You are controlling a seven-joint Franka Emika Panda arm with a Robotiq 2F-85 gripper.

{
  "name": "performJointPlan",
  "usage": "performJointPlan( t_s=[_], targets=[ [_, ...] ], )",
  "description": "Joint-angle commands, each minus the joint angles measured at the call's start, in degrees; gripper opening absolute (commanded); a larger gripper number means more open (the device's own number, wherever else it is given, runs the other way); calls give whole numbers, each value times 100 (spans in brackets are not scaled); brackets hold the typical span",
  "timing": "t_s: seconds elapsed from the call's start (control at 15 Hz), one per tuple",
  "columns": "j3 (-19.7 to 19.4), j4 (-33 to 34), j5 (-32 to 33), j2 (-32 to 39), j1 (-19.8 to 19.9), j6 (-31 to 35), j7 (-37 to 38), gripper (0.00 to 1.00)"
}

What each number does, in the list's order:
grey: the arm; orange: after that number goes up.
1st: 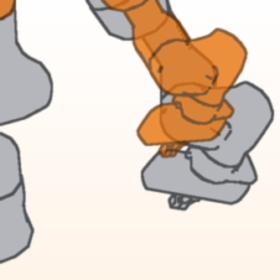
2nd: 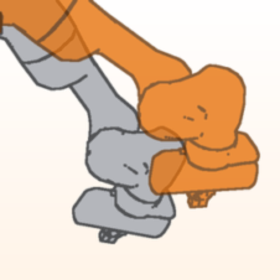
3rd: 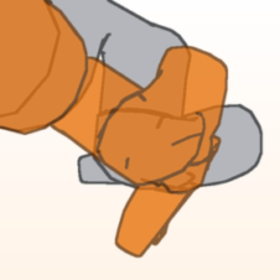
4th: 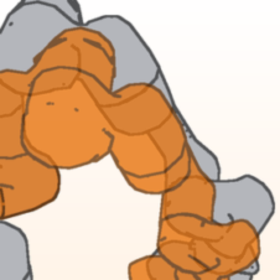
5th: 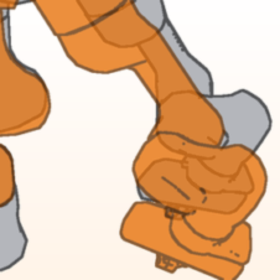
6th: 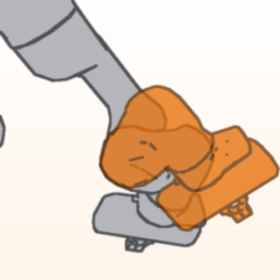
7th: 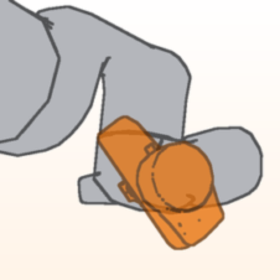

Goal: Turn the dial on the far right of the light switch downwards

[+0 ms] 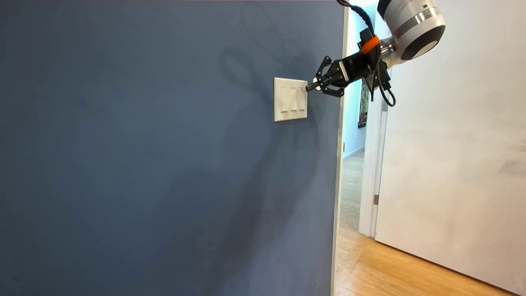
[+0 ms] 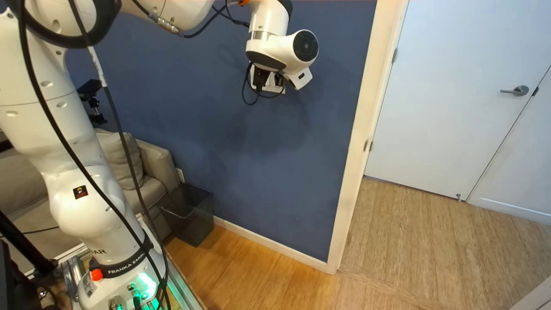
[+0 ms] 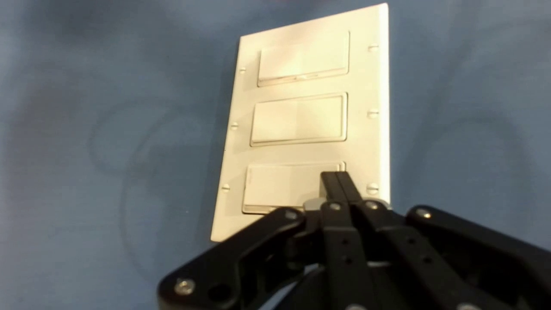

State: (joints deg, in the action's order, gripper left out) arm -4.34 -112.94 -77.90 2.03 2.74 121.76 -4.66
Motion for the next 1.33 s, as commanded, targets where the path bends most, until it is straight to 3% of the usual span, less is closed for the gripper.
performJointPlan(
  t_s=[0.0, 1.27],
  targets=[
    [80, 50, -194, 69, -14, 205, 66, 0],
    [91, -70, -129, 134, -2, 353, 43, 0]
  ],
)
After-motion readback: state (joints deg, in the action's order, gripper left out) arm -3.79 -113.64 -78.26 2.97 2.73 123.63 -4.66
